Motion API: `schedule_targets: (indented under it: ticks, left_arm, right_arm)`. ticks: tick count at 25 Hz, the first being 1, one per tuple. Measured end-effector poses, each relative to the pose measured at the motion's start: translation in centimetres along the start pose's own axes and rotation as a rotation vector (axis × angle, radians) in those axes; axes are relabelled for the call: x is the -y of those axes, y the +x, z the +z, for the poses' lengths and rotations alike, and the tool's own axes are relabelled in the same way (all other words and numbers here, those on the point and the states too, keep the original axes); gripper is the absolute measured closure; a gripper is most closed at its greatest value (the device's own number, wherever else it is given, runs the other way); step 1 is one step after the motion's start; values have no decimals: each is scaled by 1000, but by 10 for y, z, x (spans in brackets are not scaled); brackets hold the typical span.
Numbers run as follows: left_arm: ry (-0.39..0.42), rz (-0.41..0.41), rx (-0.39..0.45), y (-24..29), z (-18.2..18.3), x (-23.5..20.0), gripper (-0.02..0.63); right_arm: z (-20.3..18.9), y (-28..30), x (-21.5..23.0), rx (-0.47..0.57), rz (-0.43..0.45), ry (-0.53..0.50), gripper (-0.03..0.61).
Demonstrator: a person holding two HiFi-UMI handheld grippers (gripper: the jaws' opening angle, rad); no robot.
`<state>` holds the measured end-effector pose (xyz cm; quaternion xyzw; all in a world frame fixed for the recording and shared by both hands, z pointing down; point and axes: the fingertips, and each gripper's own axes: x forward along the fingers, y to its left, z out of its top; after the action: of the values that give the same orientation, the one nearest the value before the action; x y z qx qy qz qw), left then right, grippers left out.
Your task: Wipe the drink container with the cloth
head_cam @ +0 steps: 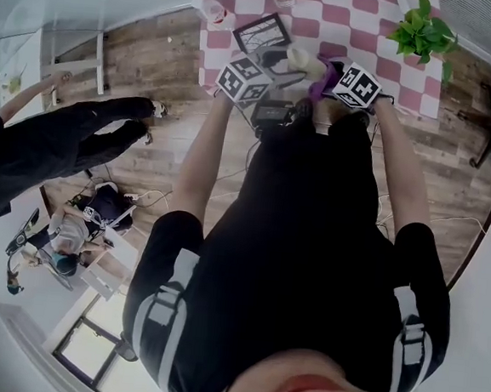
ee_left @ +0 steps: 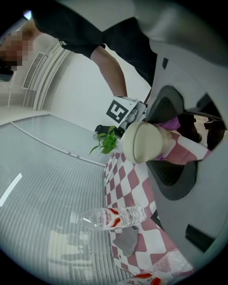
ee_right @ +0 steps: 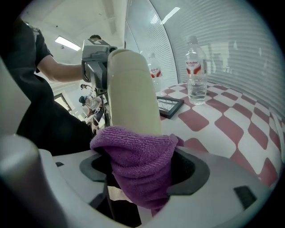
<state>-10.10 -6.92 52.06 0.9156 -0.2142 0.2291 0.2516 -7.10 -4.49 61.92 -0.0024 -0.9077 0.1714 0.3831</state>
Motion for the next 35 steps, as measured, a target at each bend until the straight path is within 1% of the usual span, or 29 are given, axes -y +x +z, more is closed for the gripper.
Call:
schedule_targets:
  ticks: [3,5,8,10,12,15,19,24,27,29,31,35]
  left_arm:
    - [-13,-1,1,0,-1,0,333]
    - [-54,10,-8,0,1,-3,333]
    - [-135,33,-39,0,1,-10,334]
    - [-191,44,-44,2,1,-12,336]
    - [-275,62,-44,3,1,-18,336]
    - [-404,95,-69,5,4,-29,337]
    - [-511,116,-123,7,5,-34,337]
    - [-642,165,-200,10,6,-36,337]
    - [-672,183,-225,13,9,-39,337]
    - [-667,194,-232,16,11,-40,339]
    - [-658,200,-245,17,13,-38,339]
    - [-639,197,-280,17,17,-35,339]
  right_arm:
    - [-15,5,1,-26,-54,-10,219]
    - [-16,6,5,-17,-108,-15,219]
    - [-14,7,9,3,-200,-6,219]
    - [-17,6,12,11,-258,21,219]
    - [-16,4,15,23,-305,56,219]
    - [-13,1,23,57,-358,99,219]
    - [-11,-2,28,69,-415,112,219]
    - [-3,-6,32,87,-494,114,219]
    - [3,-8,35,116,-509,135,219]
    - [10,-11,36,135,-519,142,219]
    - [17,-13,35,136,-540,126,219]
    - [29,-17,36,150,-574,112,219]
